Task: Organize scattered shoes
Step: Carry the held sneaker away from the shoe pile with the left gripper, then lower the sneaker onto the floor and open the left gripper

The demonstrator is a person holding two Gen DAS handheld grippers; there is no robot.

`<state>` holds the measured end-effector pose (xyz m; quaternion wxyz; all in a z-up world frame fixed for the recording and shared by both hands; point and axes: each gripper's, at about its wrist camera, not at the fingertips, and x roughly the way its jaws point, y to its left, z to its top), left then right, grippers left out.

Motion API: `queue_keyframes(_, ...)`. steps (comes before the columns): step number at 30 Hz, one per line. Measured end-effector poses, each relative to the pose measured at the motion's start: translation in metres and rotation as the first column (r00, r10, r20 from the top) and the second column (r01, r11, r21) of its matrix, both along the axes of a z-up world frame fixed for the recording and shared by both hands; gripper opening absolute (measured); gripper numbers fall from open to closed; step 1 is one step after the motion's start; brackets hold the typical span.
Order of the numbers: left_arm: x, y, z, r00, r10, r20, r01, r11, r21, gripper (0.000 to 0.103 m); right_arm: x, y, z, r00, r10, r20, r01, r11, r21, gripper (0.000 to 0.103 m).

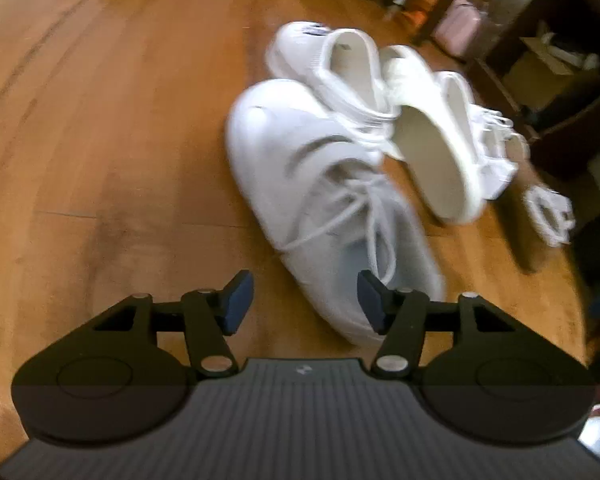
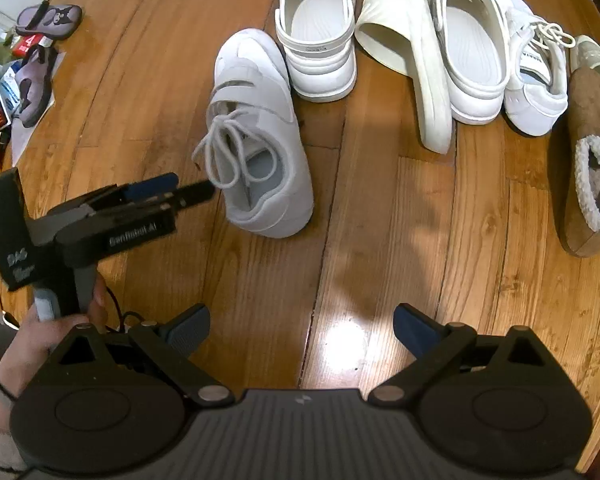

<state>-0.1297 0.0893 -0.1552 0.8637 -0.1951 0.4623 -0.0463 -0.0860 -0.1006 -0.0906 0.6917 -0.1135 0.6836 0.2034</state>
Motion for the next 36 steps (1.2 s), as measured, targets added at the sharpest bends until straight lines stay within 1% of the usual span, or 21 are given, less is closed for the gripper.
queue_keyframes(1, 0.002, -0.008, 0.003, 1.000, -0.017, -0.008, 0.017, 1.000, 0.016, 0.071, 0.000, -0.001, 0.000, 1.000, -0.004, 0.000, 0.004, 1.000, -0.005, 0.099)
queue_keyframes(2, 0.006, -0.016, 0.003, 0.999, -0.023, -0.023, 0.024, 0.999, 0.037, 0.079, 0.001, -0.002, 0.000, 1.000, -0.008, 0.000, 0.008, 1.000, -0.010, 0.099)
queue_keyframes(3, 0.011, -0.024, 0.002, 0.999, -0.026, -0.039, 0.028, 0.998, 0.058, 0.080, 0.001, -0.003, 0.001, 1.000, -0.012, 0.001, 0.012, 1.000, -0.013, 0.099)
queue_keyframes(5, 0.018, -0.029, 0.000, 0.998, -0.012, -0.067, 0.016, 0.998, 0.065, 0.080, 0.002, -0.005, 0.003, 1.000, -0.020, 0.003, 0.020, 1.000, -0.018, 0.099)
queue_keyframes(8, 0.035, -0.032, -0.007, 0.991, 0.057, -0.120, -0.046, 0.995, 0.090, 0.085, 0.005, -0.010, 0.010, 0.999, -0.041, 0.013, 0.041, 0.999, -0.019, 0.099)
queue_keyframes(10, 0.051, -0.028, -0.016, 0.974, 0.135, -0.182, -0.115, 0.986, 0.120, 0.085, 0.007, -0.015, 0.015, 0.998, -0.056, 0.019, 0.056, 0.998, -0.016, 0.099)
queue_keyframes(13, 0.070, -0.022, -0.027, 0.950, 0.195, -0.245, -0.176, 0.979, 0.098, 0.085, 0.011, -0.024, 0.021, 0.996, -0.086, 0.029, 0.086, 0.996, -0.006, 0.099)
queue_keyframes(16, 0.084, -0.035, -0.031, 0.949, 0.208, -0.237, -0.166, 0.968, 0.188, 0.073, 0.015, -0.032, 0.024, 0.994, -0.107, 0.035, 0.107, 0.994, 0.000, 0.099)
queue_keyframes(17, 0.084, -0.037, -0.032, 0.949, 0.208, -0.237, -0.165, 0.968, 0.191, 0.059, 0.017, -0.035, 0.024, 0.993, -0.114, 0.035, 0.114, 0.993, 0.000, 0.099)
queue_keyframes(18, 0.086, -0.042, -0.033, 0.945, 0.215, -0.248, -0.175, 0.969, 0.173, 0.048, 0.019, -0.039, 0.024, 0.992, -0.123, 0.034, 0.123, 0.992, 0.000, 0.099)
queue_keyframes(21, 0.090, -0.057, -0.031, 0.928, 0.238, -0.287, -0.169, 0.955, 0.244, 0.035, 0.026, -0.051, 0.022, 0.987, -0.157, 0.033, 0.157, 0.988, 0.004, 0.099)
queue_keyframes(22, 0.092, -0.061, -0.030, 0.924, 0.242, -0.297, -0.162, 0.949, 0.271, 0.032, 0.028, -0.056, 0.021, 0.986, -0.167, 0.032, 0.167, 0.986, 0.003, 0.099)
queue_keyframes(23, 0.093, -0.064, -0.028, 0.920, 0.221, -0.325, -0.131, 0.952, 0.278, 0.027, 0.031, -0.062, 0.020, 0.984, -0.176, 0.031, 0.176, 0.984, 0.002, 0.099)
queue_keyframes(24, 0.094, -0.067, -0.026, 0.915, 0.194, -0.355, -0.094, 0.956, 0.279, 0.027, 0.033, -0.067, 0.019, 0.983, -0.183, 0.029, 0.183, 0.983, 0.000, 0.099)
queue_keyframes(25, 0.094, -0.067, -0.024, 0.910, 0.169, -0.379, -0.071, 0.963, 0.258, 0.027, 0.035, -0.071, 0.018, 0.981, -0.190, 0.027, 0.190, 0.982, -0.001, 0.099)
queue_keyframes(26, 0.090, -0.065, -0.021, 0.907, 0.149, -0.394, -0.066, 0.974, 0.217, 0.027, 0.037, -0.075, 0.017, 0.980, -0.196, 0.026, 0.196, 0.981, -0.002, 0.099)
queue_keyframes(27, 0.085, -0.066, -0.017, 0.907, 0.135, -0.398, -0.055, 0.977, 0.207, 0.026, 0.039, -0.079, 0.017, 0.979, -0.201, 0.024, 0.201, 0.980, -0.003, 0.099)
queue_keyframes(28, 0.079, -0.067, -0.014, 0.909, 0.122, -0.399, -0.042, 0.978, 0.205, 0.025, 0.040, -0.082, 0.016, 0.979, -0.205, 0.021, 0.205, 0.979, -0.001, 0.099)
queue_keyframes(31, 0.060, -0.082, -0.007, 0.910, 0.086, -0.405, 0.020, 0.968, 0.250, 0.022, 0.040, -0.087, 0.013, 0.979, -0.206, 0.008, 0.206, 0.979, 0.002, 0.099)
queue_keyframes(34, 0.046, -0.097, -0.005, 0.911, 0.064, -0.408, 0.045, 0.967, 0.252, 0.019, 0.037, -0.087, 0.009, 0.981, -0.195, -0.002, 0.195, 0.981, 0.001, 0.099)
queue_keyframes(36, 0.038, -0.109, 0.002, 0.914, 0.044, -0.403, 0.062, 0.968, 0.245, 0.016, 0.036, -0.086, 0.005, 0.984, -0.180, -0.013, 0.180, 0.984, -0.003, 0.099)
